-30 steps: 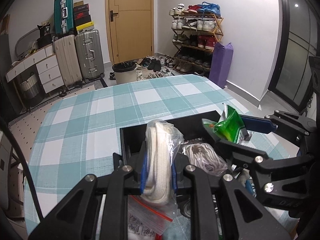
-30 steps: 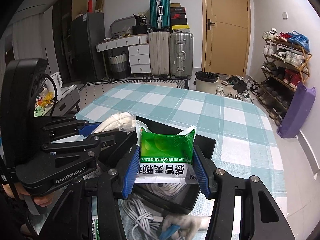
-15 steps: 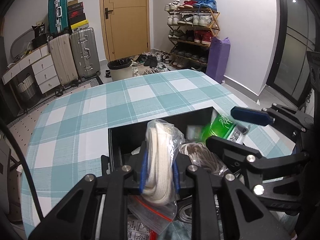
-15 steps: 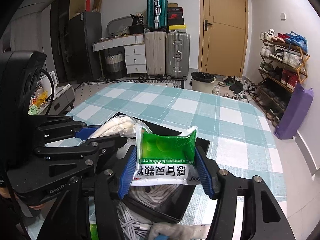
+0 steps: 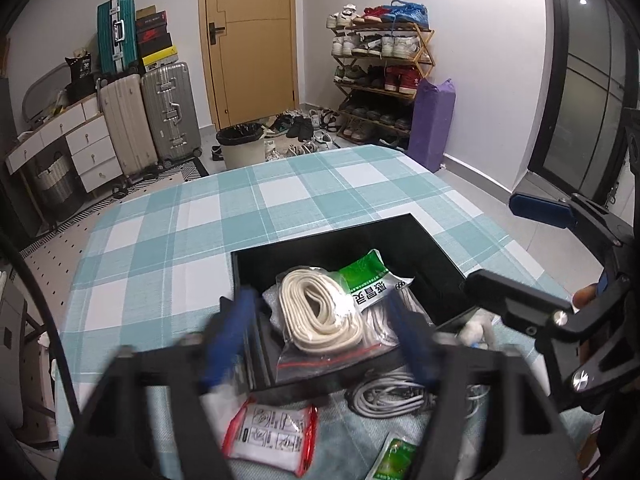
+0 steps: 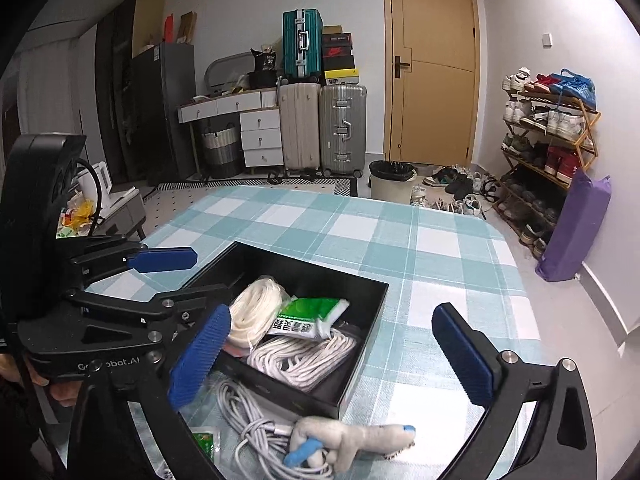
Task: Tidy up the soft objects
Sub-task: 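Move the right gripper toward the second green sachet on the cloth, then grasp the second green sachet with the right gripper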
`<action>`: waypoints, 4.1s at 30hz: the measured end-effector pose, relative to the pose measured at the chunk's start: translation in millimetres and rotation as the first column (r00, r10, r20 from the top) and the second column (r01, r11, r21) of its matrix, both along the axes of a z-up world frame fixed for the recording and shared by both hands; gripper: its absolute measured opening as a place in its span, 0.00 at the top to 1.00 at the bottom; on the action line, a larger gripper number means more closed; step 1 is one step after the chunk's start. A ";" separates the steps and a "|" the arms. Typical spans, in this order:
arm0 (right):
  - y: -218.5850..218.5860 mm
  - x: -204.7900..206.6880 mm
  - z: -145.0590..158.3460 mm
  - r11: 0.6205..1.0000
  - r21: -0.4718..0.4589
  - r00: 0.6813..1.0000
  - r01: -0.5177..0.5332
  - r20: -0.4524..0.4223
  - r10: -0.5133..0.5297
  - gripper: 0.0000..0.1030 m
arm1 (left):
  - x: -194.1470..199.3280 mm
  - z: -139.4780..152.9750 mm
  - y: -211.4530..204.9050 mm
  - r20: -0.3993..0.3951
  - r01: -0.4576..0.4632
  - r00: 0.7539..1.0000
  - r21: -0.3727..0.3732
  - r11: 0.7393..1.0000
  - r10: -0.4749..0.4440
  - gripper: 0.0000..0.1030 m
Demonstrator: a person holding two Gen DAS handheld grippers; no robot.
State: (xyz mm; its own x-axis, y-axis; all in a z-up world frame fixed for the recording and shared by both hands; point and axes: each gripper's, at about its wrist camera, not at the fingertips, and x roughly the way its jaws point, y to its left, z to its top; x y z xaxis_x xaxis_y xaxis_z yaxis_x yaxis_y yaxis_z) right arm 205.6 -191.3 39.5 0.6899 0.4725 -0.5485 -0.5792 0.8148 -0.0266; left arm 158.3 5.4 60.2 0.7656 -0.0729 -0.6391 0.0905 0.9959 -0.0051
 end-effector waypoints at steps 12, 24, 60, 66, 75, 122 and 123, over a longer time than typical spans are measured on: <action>-8.6 -32.5 8.1 1.000 0.011 1.000 -0.008 -0.011 0.008 0.00 | -40.3 2.1 20.5 0.038 -0.028 0.999 -0.026 0.999 0.029 0.01; -13.6 -72.5 -10.5 0.999 0.016 0.997 -0.052 -0.051 0.053 0.00 | -75.3 -9.7 24.8 0.030 -0.019 0.999 -0.016 1.000 0.020 0.01; 25.4 -96.4 -73.4 0.978 -0.095 0.965 -0.188 -0.205 0.165 0.00 | -103.4 -50.3 30.2 -0.055 -0.039 0.998 -0.029 0.999 0.037 0.01; 32.1 -100.2 -79.4 0.969 -0.106 0.954 -0.223 -0.229 0.194 0.00 | -105.3 -53.5 33.7 -0.064 -0.050 0.997 -0.030 0.998 0.048 0.01; 43.8 -100.8 -94.0 0.959 -0.129 0.936 -0.253 -0.281 0.210 0.00 | -100.7 -57.4 37.7 -0.074 -0.060 0.996 -0.030 0.998 0.057 0.01; 63.7 -101.2 -112.4 0.939 -0.186 0.925 -0.290 -0.304 0.226 0.49 | -91.1 -65.6 47.6 -0.102 -0.086 0.991 -0.034 0.996 0.082 0.01; 62.9 -101.6 -112.4 0.939 -0.187 0.926 -0.289 -0.303 0.225 0.51 | -90.9 -65.7 47.5 -0.101 -0.086 0.991 -0.033 0.996 0.083 0.01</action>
State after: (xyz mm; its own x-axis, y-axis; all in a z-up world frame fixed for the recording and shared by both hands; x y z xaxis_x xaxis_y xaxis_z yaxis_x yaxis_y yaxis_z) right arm 104.0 -128.4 -72.9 0.3695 0.4554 -0.8100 -0.7783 0.6279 -0.0020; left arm 67.4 52.9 -5.5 0.7026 -0.0360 -0.7107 0.0031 0.9989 -0.0475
